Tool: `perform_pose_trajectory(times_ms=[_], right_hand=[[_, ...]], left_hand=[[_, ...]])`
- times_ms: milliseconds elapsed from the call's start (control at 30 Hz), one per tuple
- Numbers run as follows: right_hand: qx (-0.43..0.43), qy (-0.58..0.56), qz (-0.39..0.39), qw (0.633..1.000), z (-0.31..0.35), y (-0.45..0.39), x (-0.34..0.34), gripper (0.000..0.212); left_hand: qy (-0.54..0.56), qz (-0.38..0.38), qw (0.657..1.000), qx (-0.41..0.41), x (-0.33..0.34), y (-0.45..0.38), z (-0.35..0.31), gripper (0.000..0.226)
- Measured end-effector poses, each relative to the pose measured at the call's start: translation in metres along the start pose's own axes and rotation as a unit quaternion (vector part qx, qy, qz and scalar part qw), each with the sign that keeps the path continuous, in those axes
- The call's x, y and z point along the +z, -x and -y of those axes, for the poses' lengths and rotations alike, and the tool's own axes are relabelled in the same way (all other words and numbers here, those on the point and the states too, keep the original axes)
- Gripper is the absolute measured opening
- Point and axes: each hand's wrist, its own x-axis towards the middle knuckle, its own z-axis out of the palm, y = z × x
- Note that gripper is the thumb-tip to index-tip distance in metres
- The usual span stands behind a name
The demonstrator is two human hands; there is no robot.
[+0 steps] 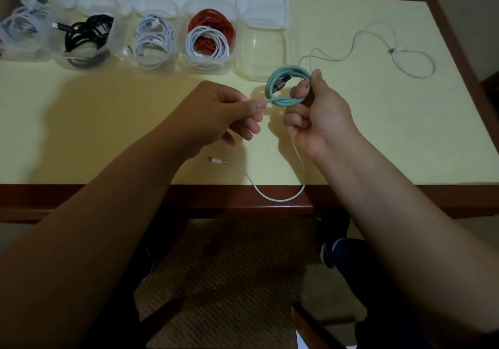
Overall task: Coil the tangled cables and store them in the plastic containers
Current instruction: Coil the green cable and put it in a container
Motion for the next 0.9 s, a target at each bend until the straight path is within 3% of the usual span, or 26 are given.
perform_pose_trajectory(times_ms=[67, 167, 333, 567, 800, 900], right_hand=[[0.007, -0.027, 0.028, 0.999, 0.0, 0.0, 0.003, 0.039], [0.017, -0.039, 0.075, 0.996, 0.001, 0.005, 0.007, 0.038], [0.023, -0.025, 0.112, 0.993, -0.002, 0.015, 0.008, 0.037], [0.006, 0.061, 0.109, 0.992, -0.011, 0.015, 0.009, 0.037], [0.0, 0.101, 0.114, 0.988, -0.015, 0.015, 0.01, 0.037], [0.007, 0.12, 0.126, 0.985, -0.018, 0.015, 0.01, 0.036]], left_hand=[[0.081, -0.034, 0.995, -0.05, 0.001, -0.002, -0.001, 0.023], [0.227, -0.063, 0.961, -0.145, -0.001, -0.002, -0.004, 0.015], [0.373, -0.074, 0.903, -0.202, 0.011, 0.001, -0.001, 0.015], [0.371, -0.09, 0.905, -0.187, 0.013, 0.0, 0.002, 0.007], [0.255, -0.102, 0.951, -0.144, 0.011, 0.005, -0.001, 0.022], [0.24, -0.121, 0.954, -0.134, 0.014, 0.005, 0.003, 0.023]])
